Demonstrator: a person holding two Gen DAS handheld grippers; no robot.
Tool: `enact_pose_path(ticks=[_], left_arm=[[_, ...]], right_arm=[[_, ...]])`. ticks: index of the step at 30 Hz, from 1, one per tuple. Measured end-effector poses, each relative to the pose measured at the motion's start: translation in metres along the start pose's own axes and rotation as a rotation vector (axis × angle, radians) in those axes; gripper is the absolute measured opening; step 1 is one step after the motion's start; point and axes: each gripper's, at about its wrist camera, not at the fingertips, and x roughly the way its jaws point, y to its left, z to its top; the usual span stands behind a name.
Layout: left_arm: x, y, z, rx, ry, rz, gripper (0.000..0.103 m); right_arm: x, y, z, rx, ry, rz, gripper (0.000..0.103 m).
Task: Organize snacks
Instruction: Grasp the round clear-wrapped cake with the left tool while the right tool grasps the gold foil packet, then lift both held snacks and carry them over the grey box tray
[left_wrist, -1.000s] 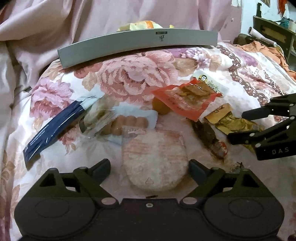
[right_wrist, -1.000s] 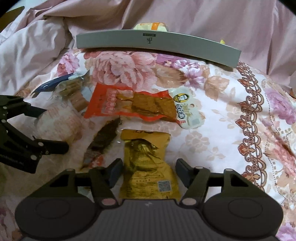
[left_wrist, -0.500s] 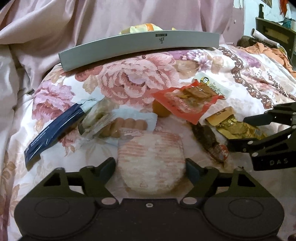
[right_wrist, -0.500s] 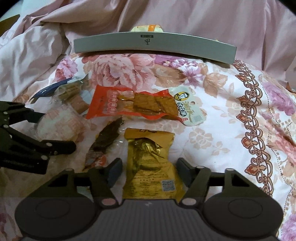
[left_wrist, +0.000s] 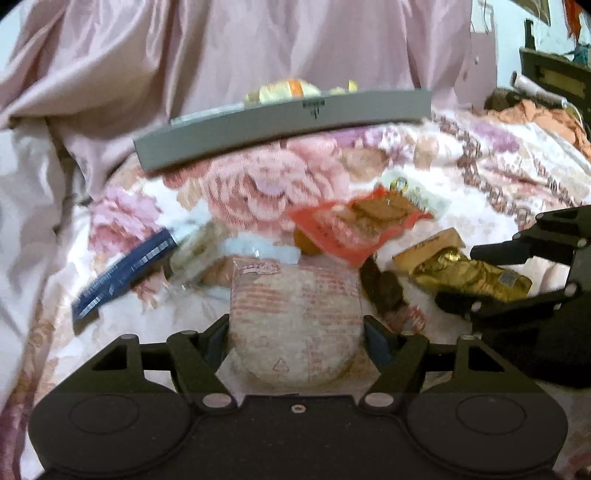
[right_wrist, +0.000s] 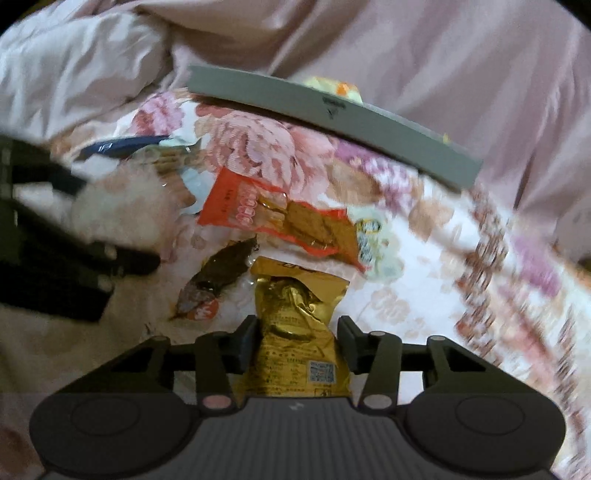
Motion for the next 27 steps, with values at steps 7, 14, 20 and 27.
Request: enact_pose_path(ticks=[7,14,20,27], left_arm=[[-0.021,0.001,0.015,-0.048,-0.073,0.034,0.074],[-0.033,0.0,0.036,-0.085,-0.132,0.056,0.074],[-0.039,-0.003,0.055,-0.106,-0.166,0.077,0.074],[-0.033,-0.002,0.082,-0.146,-0.193,0.103,0.074]], right_arm=[[-0.024,0.001,0.007,-0.033,-0.102,-0.06,0.051],[-0.046,-0.014,0.017,0.022,-0.206,-0.101,0.051],[-0.057,-0.024,0.027,0.035,-0.291,-0.134,0.051],[-0.058,-0.039,0.041,0.081,-0.357,-0.162,0.051]])
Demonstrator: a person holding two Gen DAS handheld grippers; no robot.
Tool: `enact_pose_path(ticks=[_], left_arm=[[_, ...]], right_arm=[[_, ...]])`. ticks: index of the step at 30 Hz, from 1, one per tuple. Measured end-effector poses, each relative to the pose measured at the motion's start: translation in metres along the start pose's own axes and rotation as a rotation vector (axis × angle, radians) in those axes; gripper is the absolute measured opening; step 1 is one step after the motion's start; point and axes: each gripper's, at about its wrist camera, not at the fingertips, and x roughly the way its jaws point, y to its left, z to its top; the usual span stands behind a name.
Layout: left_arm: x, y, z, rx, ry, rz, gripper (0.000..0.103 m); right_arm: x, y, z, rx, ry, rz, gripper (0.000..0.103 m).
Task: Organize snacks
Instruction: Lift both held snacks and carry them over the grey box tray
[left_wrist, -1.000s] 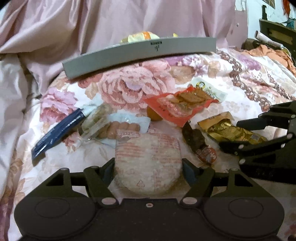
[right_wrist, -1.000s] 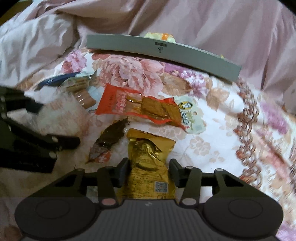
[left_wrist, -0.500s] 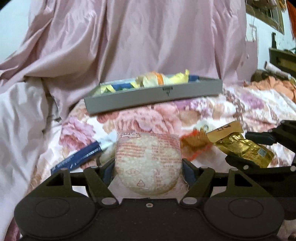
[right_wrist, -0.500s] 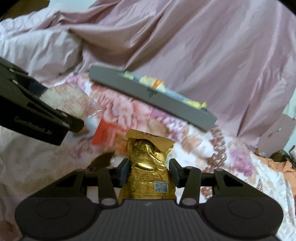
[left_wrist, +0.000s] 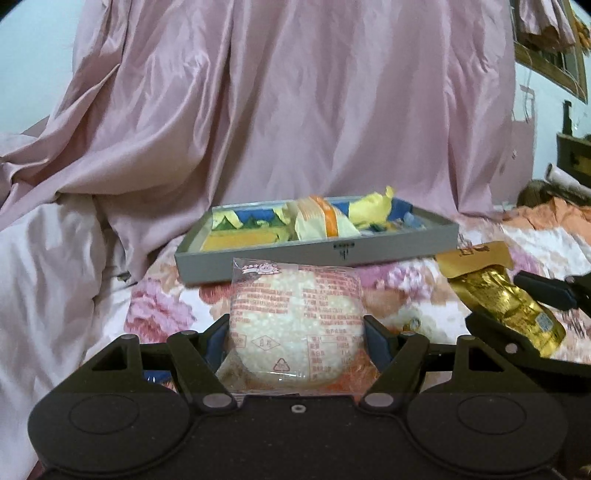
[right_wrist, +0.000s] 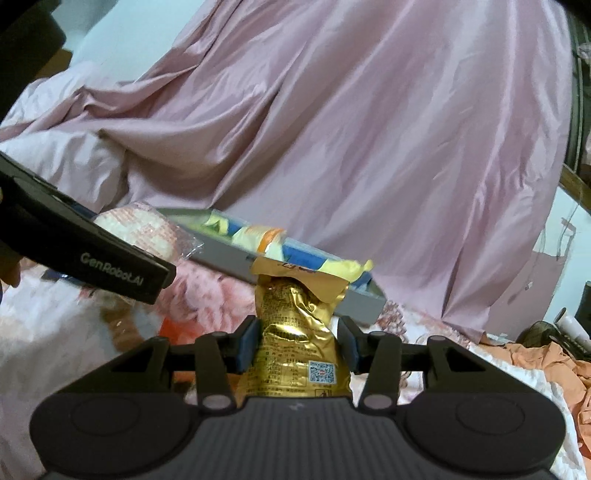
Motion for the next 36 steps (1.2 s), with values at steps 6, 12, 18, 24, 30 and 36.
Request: enact_pose_path(ticks=[6,12,18,24,30,36], left_arm=[[0.018,-0.004,0.027,-0.036,-0.035,0.025,0.074],[0.041,-0.011,0.057,-0.064,-0.068,0.058,0.074],[0.072,-0.017,0.084,-0.062,-0.108,0.105,0.074],[0.11,-0.024,0.104,-0.084,-0.125,0.106,0.074],[0.151,-0.042,0.123,-0.032,-0.095,0.093,0.075],[0.176,-0.066,0.127,0.059,-0.075,0.059,0.075]], right_arm=[[0.017,-0.018,0.005,0.056,-0.061,-0.038,0.051],[0.045,-0.028,0.009,0.075,-0.155,-0.083,0.051],[0.082,-0.035,0.018,0.147,-0.237,-0.121,0.051],[0.12,-0.051,0.018,0.228,-0.307,-0.132,0.051],[0.159,-0.074,0.01,0.3,-0.292,-0.12,0.052],[0.183,-0.085,0.0,0.354,-0.213,-0.079,0.052]])
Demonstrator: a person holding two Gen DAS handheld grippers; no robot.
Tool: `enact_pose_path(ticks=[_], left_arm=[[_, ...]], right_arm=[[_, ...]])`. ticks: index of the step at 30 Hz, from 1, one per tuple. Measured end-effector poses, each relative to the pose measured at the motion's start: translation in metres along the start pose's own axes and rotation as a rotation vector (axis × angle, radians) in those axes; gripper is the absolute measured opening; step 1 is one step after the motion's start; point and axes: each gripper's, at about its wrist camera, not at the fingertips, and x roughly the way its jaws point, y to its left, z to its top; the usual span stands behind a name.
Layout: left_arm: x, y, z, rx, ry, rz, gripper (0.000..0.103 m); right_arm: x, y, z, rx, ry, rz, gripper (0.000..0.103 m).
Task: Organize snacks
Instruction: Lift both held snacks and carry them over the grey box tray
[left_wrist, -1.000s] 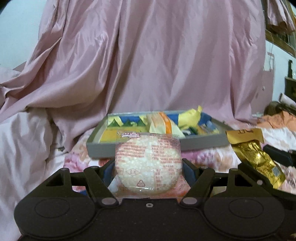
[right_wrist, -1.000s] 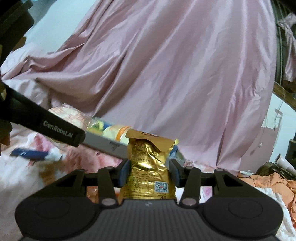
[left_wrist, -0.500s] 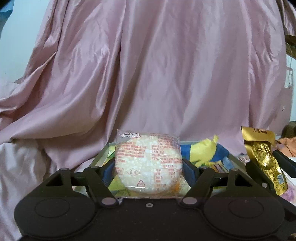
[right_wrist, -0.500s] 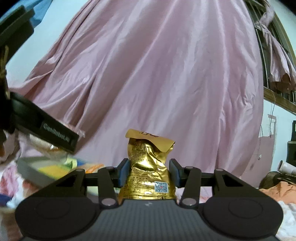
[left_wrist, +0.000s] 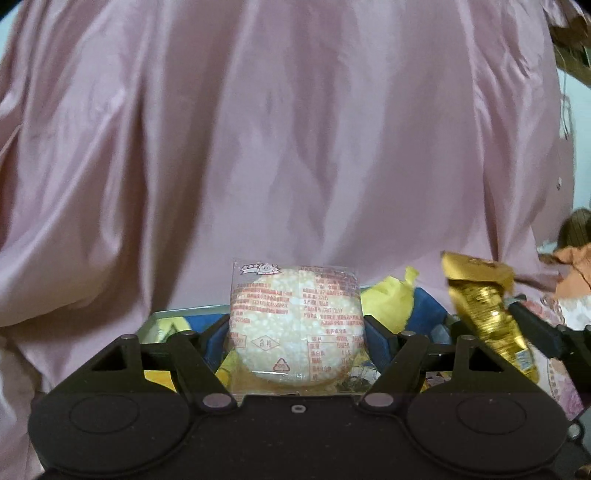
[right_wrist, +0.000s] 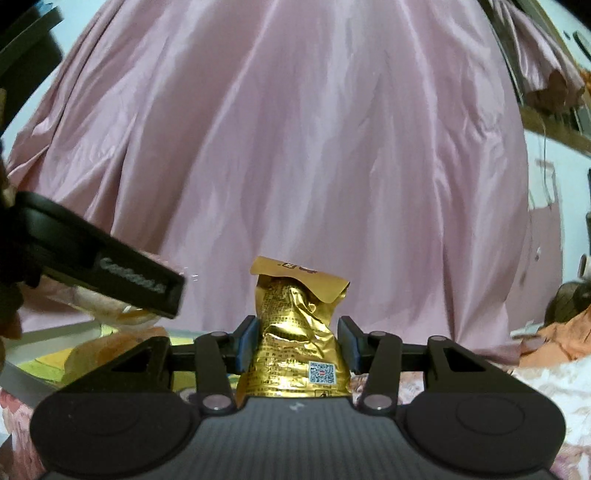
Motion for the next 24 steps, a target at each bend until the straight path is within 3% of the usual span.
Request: enact_pose_path(ticks=[24], left_arm=[[0.039,-0.002,-0.009,-0.045,0.057,-0.016,0.075]], right_arm=[[0.021,-0.001,-0.011,0.024,0.105,0.069,0.056]])
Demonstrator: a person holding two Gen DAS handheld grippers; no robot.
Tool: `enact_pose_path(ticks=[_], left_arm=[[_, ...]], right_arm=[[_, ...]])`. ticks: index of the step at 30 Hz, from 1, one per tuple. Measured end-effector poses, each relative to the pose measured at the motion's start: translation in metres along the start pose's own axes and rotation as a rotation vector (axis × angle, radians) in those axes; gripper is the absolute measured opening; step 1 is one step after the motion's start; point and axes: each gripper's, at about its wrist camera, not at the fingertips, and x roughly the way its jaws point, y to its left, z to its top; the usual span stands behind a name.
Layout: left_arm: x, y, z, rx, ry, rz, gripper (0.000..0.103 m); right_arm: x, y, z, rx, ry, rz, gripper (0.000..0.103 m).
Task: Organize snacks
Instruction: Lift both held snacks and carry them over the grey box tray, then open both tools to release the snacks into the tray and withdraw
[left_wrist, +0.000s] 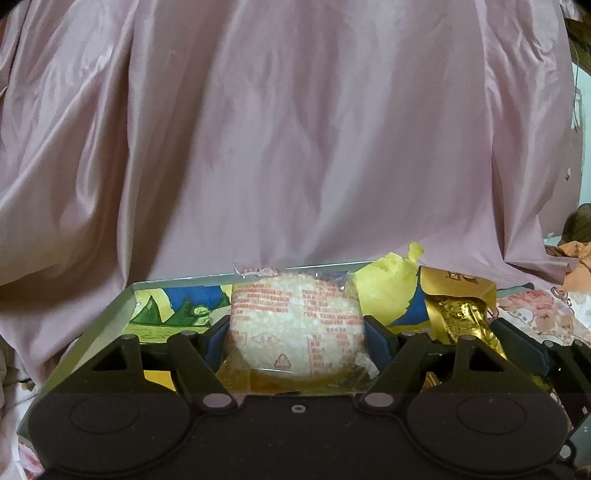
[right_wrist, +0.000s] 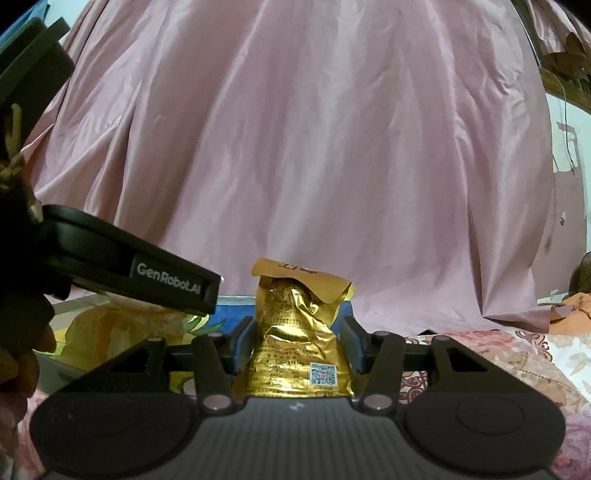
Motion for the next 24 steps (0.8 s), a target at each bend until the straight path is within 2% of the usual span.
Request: enact_pose_path(ticks=[4,9,11,14,17,24], left_arm=[[0.0,0.001,-0.002,0.01,-0.003,-0.021,0.081],[-0.003,0.005,-0.003,-0.001,-0.017,-0.009,0.09],[-0.007,0.008,-0.002,-0.011,-0.032,-0.003,0.097],[-0.017,0.012,0.001,-0.027,-0.056,-0.003,0.102],[-0.029,0.017,0.005,-0.052,-0.072,-0.006,0.102],[-0.076,0.026,0.016,-0.081,-0.116,-0.001,0.102]], right_arm=[[0.0,0.001,-0.002,-0.007,-0.002,0.001,0.057],[0.0,0.0,-0.001,-0.004,-0.005,0.007,0.059],[-0.001,0.0,-0.001,-0.002,-0.001,0.012,0.067],[-0.005,0.001,0.002,-0.007,-0.009,0.013,0.078],[-0.014,0.004,0.01,-0.014,-0.025,0.028,0.088],[-0.047,0.011,0.027,-0.044,-0.036,0.037,0.093]])
